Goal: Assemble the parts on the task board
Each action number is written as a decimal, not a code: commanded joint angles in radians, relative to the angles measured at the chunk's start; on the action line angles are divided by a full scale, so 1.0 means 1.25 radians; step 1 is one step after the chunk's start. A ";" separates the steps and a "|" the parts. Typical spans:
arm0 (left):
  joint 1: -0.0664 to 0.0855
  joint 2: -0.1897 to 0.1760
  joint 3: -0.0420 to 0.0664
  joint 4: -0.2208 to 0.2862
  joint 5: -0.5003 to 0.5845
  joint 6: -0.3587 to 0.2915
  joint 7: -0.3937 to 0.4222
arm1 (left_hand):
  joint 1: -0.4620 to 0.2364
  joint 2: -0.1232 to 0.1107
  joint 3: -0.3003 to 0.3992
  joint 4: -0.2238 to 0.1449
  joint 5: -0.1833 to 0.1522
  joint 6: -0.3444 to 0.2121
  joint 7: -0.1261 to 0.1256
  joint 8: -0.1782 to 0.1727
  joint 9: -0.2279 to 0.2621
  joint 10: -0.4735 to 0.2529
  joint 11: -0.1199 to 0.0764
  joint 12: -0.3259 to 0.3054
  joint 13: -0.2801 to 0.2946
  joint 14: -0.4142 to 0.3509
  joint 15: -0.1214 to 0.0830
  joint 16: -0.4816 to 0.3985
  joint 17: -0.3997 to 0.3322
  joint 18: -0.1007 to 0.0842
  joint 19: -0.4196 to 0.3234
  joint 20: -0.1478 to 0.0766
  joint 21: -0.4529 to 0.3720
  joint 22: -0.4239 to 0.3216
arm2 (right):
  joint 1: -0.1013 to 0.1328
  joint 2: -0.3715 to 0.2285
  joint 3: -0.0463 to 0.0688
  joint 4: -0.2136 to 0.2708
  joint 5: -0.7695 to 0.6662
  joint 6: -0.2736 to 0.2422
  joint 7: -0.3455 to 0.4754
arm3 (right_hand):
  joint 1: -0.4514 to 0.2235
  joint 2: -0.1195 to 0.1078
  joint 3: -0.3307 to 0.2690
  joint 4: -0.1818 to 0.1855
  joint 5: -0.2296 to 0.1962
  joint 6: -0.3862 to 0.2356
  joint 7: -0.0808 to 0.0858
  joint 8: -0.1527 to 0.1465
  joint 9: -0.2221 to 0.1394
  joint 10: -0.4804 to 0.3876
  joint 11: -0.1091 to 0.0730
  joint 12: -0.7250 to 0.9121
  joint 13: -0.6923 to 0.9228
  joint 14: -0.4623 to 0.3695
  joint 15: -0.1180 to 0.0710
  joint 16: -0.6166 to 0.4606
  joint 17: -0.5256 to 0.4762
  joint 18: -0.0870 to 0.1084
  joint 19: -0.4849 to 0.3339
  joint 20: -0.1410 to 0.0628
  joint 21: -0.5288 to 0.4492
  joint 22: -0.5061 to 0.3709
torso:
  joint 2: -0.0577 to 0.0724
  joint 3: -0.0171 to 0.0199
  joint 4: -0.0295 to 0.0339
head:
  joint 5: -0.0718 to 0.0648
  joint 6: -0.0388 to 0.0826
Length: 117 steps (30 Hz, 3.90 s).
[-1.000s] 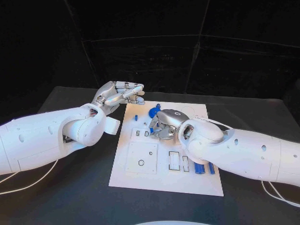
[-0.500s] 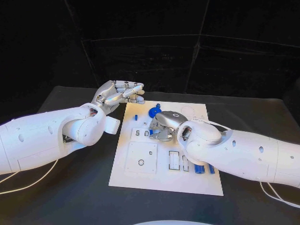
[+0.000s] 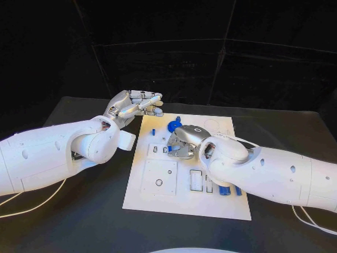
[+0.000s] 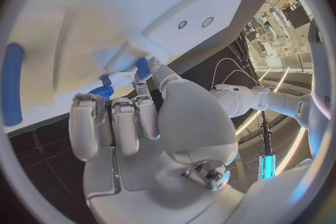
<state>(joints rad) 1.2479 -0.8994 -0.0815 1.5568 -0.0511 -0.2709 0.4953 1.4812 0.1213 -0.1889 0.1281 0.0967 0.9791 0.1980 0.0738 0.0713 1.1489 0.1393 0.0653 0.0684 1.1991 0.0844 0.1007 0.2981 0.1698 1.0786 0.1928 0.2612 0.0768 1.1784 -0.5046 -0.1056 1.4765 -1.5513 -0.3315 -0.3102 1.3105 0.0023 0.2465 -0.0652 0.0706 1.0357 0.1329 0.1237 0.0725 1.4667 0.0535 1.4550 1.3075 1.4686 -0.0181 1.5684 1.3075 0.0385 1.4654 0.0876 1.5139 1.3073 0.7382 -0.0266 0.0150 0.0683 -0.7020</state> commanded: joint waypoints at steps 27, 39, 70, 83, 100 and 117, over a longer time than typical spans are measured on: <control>0.001 0.003 0.001 -0.003 0.003 0.006 0.012 | -0.001 0.007 -0.002 -0.001 0.002 0.005 0.000 0.000 0.001 0.005 -0.001 0.001 0.001 0.002 0.001 0.002 0.001 0.012 0.006 0.000 0.003 0.000 | -0.002 -0.002 -0.001 -0.014 -0.001 0.044 0.000 | -0.010 -0.013 0.005 -0.002 0.005 -0.007 0.005 -0.006 -0.002 0.022 -0.001 -0.005 0.126 0.082 -0.002 0.002 0.211 -0.007 0.037 -0.004 -0.002 0.092 | 0.000 -0.0002 -0.0002 | -0.003 -0.002; 0.001 0.004 0.001 -0.004 0.003 0.006 0.011 | -0.001 0.007 -0.002 -0.001 0.002 0.005 0.000 0.000 0.001 0.005 -0.001 0.001 0.001 0.002 0.001 0.002 0.001 0.012 0.006 0.000 0.003 0.000 | -0.002 -0.002 -0.001 -0.015 -0.001 0.044 -0.003 | -0.019 -0.023 0.004 -0.002 0.000 -0.015 0.009 -0.012 -0.003 0.018 0.002 -0.011 0.120 0.082 0.001 0.002 0.211 -0.006 0.035 -0.002 -0.004 0.089 | 0.000 -0.0007 -0.0007 | -0.004 -0.003; 0.001 0.004 0.001 -0.005 0.003 0.010 0.009 | 0.000 0.006 -0.003 -0.002 0.001 0.002 0.004 -0.003 0.000 0.003 0.001 0.000 0.000 0.000 0.003 0.001 0.001 0.011 0.006 0.001 0.002 -0.001 | -0.002 0.002 -0.001 -0.020 0.002 0.008 -0.002 | -0.043 -0.056 -0.018 0.008 0.000 -0.081 0.025 -0.041 -0.005 -0.005 0.017 -0.044 0.093 0.082 0.013 0.002 0.211 -0.004 0.030 0.011 -0.010 0.077 | 0.000 -0.0006 0.0001 | -0.006 -0.008; 0.001 0.005 0.001 -0.006 0.003 0.012 0.008 | 0.000 0.006 -0.003 -0.002 0.001 0.001 0.004 -0.003 0.000 0.002 0.002 -0.001 0.000 0.000 0.003 0.001 0.001 0.011 0.006 0.001 0.001 -0.001 | -0.002 0.000 -0.001 -0.016 0.008 -0.030 0.014 | -0.047 -0.067 -0.035 0.016 -0.001 -0.101 0.029 -0.042 -0.004 -0.010 0.021 -0.051 0.086 0.082 0.017 0.002 0.211 -0.003 0.029 0.014 -0.012 0.075 | 0.000 -0.0005 0.0007 | -0.010 -0.008; 0.001 0.003 0.001 -0.013 0.003 0.010 0.010 | 0.003 0.007 -0.003 -0.004 0.001 0.004 -0.001 -0.002 0.000 0.004 -0.002 0.000 0.001 0.017 -0.002 0.010 0.007 0.012 0.018 -0.002 0.007 0.001 | -0.004 -0.060 -0.001 0.055 0.064 -0.176 0.148 | -0.051 -0.091 -0.093 0.057 0.011 -0.119 0.033 -0.037 -0.003 -0.013 0.025 -0.054 0.082 0.082 0.021 0.002 0.211 -0.002 0.027 0.018 -0.015 0.068 | -0.001 0.0009 0.0004 | -0.009 -0.007; 0.021 -0.020 0.001 -0.051 -0.289 0.111 -0.321 | -0.094 -0.005 -0.073 0.083 -0.003 0.068 -0.063 0.052 0.042 0.159 -0.075 0.190 0.154 0.274 -0.085 1.014 0.879 -0.032 0.279 -0.109 0.518 0.466 | 0.052 -0.298 0.021 0.223 0.393 -0.145 0.315 | 0.001 -0.053 -0.121 0.059 0.094 -0.085 0.020 -0.002 0.005 -0.040 0.014 -0.091 0.050 0.078 0.011 -0.007 0.196 0.007 0.007 0.011 -0.036 0.026 | -0.008 0.0035 -0.0010 | -0.016 0.005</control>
<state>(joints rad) 1.2690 -0.9243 -0.0814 1.4973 -0.2312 -0.2197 0.2900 1.3669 0.1181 -0.2760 0.2282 0.0966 1.0639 0.1244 0.1347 0.1199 1.3495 0.0493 0.2876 0.2469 1.4652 -0.0250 1.3269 1.2803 0.1376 1.4243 0.0647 0.8786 0.6261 1.2361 -0.8703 -0.0828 1.7523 -1.2273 -0.5138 -0.0002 1.3046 -0.0611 0.0958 0.0131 0.1865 0.9235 0.1587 0.1188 0.0778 1.4199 0.0750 1.3423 1.3075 1.4649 0.0001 1.5616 1.3075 0.0384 1.4654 0.1018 1.4712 1.3073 0.7338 -0.0244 0.0137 0.0507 -0.6966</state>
